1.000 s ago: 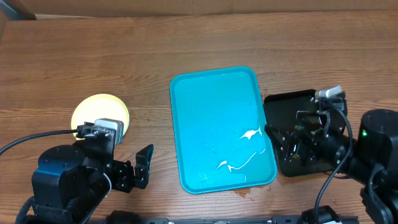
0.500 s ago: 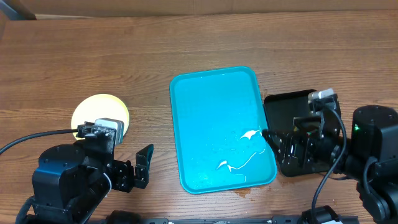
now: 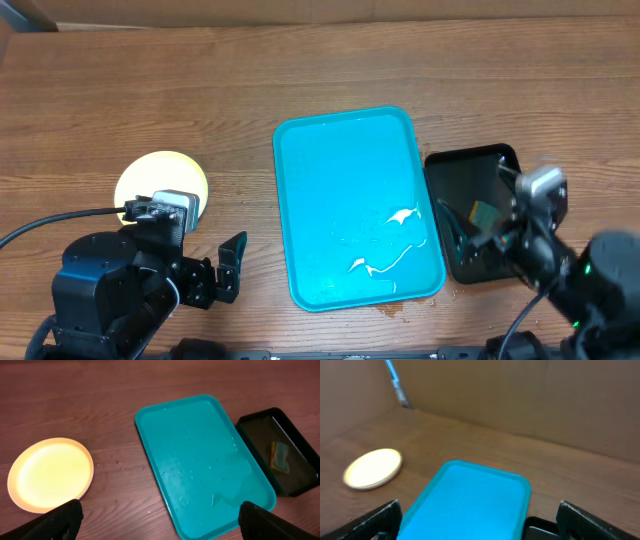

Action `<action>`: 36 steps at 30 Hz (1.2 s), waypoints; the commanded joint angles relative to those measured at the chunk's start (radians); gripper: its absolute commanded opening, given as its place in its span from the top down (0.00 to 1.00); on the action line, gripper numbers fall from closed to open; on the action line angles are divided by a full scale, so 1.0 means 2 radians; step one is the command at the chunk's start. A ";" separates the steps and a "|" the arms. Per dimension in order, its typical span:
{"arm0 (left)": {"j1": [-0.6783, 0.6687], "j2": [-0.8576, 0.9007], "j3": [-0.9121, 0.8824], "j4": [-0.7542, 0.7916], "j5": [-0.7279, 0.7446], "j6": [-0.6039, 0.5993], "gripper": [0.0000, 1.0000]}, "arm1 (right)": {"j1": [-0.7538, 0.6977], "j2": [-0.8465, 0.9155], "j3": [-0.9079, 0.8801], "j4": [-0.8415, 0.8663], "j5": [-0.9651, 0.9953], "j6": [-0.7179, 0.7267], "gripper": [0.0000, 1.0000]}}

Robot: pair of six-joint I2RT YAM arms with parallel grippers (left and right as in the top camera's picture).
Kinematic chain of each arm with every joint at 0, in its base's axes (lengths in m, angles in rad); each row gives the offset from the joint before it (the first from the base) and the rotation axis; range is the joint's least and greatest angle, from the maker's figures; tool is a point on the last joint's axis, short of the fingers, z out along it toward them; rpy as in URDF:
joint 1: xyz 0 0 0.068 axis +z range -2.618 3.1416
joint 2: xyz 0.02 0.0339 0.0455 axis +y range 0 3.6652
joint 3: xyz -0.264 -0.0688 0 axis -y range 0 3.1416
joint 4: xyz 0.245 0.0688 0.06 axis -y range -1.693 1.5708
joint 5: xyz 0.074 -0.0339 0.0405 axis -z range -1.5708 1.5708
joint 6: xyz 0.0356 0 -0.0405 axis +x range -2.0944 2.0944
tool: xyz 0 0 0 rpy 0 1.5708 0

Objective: Clean dirty plates on tray and stack at the side

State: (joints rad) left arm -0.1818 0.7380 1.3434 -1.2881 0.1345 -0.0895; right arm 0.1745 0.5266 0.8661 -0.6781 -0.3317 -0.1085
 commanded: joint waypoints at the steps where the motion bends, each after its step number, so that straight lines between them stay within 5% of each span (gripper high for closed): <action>1: -0.001 0.002 0.002 0.001 -0.004 0.002 0.00 | -0.018 -0.051 -0.070 0.019 0.007 -0.021 0.00; 5: -0.001 0.002 0.002 0.001 -0.004 0.002 0.00 | -0.035 -0.115 -0.146 0.068 0.023 -0.012 0.00; 11: -0.001 0.002 0.002 0.001 -0.004 0.002 0.00 | -0.059 -0.211 -0.249 0.100 0.108 0.130 0.00; 26: -0.001 0.002 0.002 0.001 -0.004 0.002 0.00 | -0.065 -0.262 -0.431 0.346 0.099 0.130 0.00; 36: -0.001 0.002 0.002 0.001 -0.004 0.002 0.00 | -0.065 -0.262 -0.429 0.302 0.102 0.130 0.00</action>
State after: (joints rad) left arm -0.1818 0.7380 1.3434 -1.2877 0.1341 -0.0898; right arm 0.0463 0.0120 0.0181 -0.0513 -0.1307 0.1425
